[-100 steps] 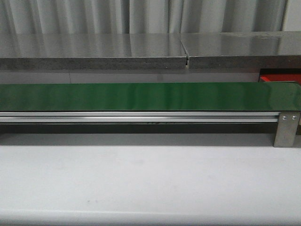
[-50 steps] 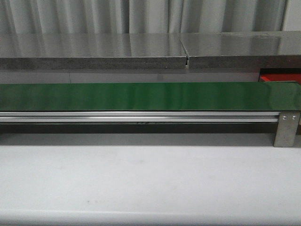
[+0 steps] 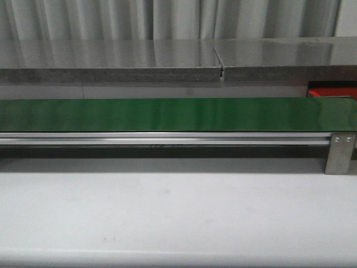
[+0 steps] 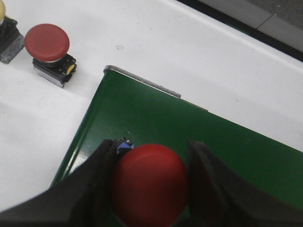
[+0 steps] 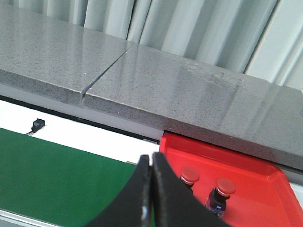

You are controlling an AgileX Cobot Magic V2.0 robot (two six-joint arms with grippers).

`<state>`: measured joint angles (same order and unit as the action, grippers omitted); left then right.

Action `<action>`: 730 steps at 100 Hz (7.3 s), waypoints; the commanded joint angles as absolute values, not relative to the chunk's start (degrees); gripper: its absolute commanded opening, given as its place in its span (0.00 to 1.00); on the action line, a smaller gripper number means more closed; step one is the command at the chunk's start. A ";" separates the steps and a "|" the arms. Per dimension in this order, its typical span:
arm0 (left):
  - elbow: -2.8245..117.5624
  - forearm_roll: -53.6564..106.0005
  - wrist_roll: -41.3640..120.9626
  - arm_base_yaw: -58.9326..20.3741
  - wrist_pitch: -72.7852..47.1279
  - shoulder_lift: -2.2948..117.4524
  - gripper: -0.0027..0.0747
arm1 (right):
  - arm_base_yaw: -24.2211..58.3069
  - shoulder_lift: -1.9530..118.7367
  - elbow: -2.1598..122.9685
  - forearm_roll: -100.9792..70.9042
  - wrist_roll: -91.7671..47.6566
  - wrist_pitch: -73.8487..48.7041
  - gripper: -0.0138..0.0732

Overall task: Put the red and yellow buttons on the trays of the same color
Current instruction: 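Carry the red button onto the green belt and open the left gripper, then move the left gripper to a yellow push-button and grasp it, then set the yellow button on the green belt and release it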

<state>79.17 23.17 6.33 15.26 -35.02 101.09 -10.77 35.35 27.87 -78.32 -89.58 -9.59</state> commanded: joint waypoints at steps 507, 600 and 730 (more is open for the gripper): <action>88.35 31.08 15.95 22.44 -38.15 98.27 0.01 | -10.75 35.23 29.42 -79.28 -90.20 -8.90 0.08; 85.15 28.53 17.47 17.77 -35.17 102.87 0.01 | -10.75 35.23 29.42 -79.28 -90.20 -8.90 0.08; 85.06 30.22 21.07 17.54 -37.11 104.47 0.86 | -10.75 35.23 29.42 -79.28 -90.20 -8.90 0.08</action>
<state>83.72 28.29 20.82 17.97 -38.97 107.55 -10.77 35.35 27.87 -78.32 -89.58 -9.59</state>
